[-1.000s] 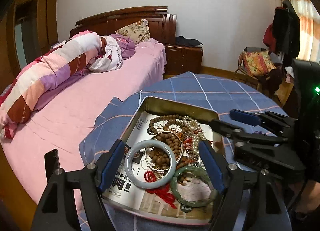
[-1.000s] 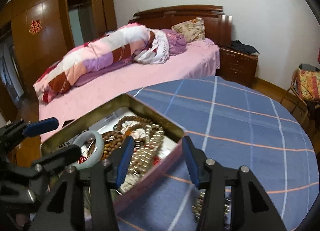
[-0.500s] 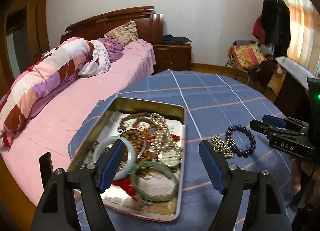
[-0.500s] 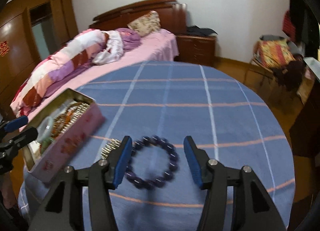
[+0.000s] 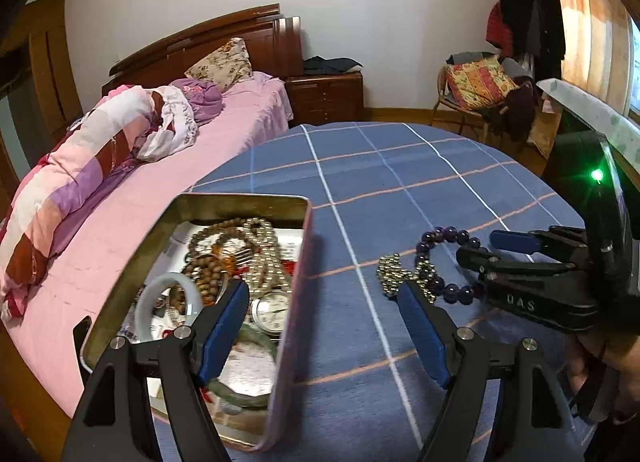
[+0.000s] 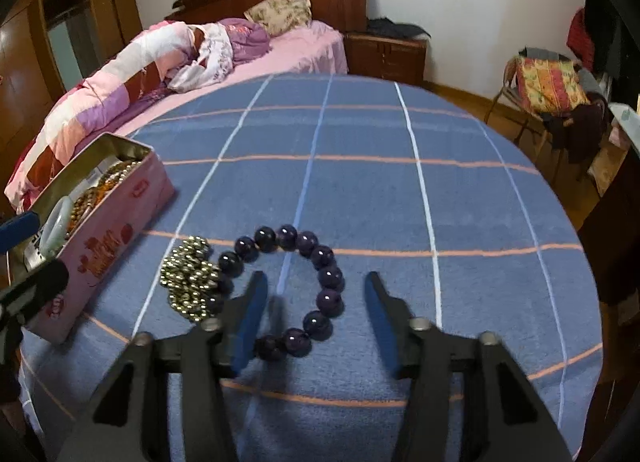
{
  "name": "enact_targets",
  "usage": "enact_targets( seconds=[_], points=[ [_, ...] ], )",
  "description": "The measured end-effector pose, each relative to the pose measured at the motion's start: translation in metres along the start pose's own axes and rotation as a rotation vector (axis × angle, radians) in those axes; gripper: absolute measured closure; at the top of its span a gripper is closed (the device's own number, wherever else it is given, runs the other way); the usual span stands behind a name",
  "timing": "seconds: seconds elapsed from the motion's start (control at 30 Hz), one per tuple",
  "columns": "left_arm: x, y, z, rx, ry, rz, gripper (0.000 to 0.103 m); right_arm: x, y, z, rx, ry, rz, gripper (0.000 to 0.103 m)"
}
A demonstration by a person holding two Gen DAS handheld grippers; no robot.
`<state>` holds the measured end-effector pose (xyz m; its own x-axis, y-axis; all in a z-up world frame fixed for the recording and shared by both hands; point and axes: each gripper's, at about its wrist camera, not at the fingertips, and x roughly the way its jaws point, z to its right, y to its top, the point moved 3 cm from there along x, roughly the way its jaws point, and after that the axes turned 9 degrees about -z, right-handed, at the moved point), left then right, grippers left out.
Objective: Organize jewelry
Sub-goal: 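Move both grippers to the purple bead bracelet and silver beads, then grasp the silver bead cluster with the left gripper while the right gripper grasps the purple bracelet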
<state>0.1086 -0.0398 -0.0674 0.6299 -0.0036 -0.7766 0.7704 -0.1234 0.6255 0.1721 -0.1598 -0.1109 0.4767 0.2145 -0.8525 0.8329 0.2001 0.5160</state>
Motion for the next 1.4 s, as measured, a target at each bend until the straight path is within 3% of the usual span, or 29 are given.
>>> enact_targets(
  seconds=[0.03,0.07,0.17,0.27,0.53,0.67,0.97,1.03,1.3,1.4],
  points=[
    [0.001,0.000,0.003,0.003,-0.001,-0.001,0.026,0.001,-0.001,0.002,0.003,-0.003,-0.011,0.066],
    [0.002,0.001,0.005,0.007,-0.001,-0.004,0.026,0.003,-0.002,0.005,0.000,-0.013,-0.027,0.079],
    [0.005,0.004,0.013,0.026,-0.005,-0.005,0.026,-0.002,-0.006,0.015,0.005,-0.049,-0.021,0.086],
    [0.007,0.007,0.023,0.050,-0.001,-0.003,0.026,-0.006,-0.010,0.032,0.053,-0.107,-0.012,0.087],
    [0.032,0.014,0.050,0.092,-0.022,-0.044,0.027,-0.015,-0.015,0.057,0.129,-0.089,-0.005,0.087],
    [0.051,0.016,0.053,0.091,-0.040,-0.096,0.045,-0.013,-0.012,0.050,0.102,-0.096,-0.007,0.087],
    [0.070,0.013,0.051,0.054,-0.079,-0.151,0.047,-0.010,-0.011,0.046,0.076,-0.107,-0.014,0.086],
    [0.070,0.012,0.053,0.055,-0.100,-0.153,0.052,-0.009,-0.010,0.043,0.062,-0.117,-0.016,0.085],
    [0.066,0.011,0.062,0.090,-0.155,-0.142,0.090,-0.008,-0.010,0.038,0.032,-0.121,-0.016,0.086],
    [0.065,0.011,0.063,0.094,-0.159,-0.139,0.093,-0.007,-0.010,0.036,0.021,-0.109,-0.014,0.086]
  ],
)
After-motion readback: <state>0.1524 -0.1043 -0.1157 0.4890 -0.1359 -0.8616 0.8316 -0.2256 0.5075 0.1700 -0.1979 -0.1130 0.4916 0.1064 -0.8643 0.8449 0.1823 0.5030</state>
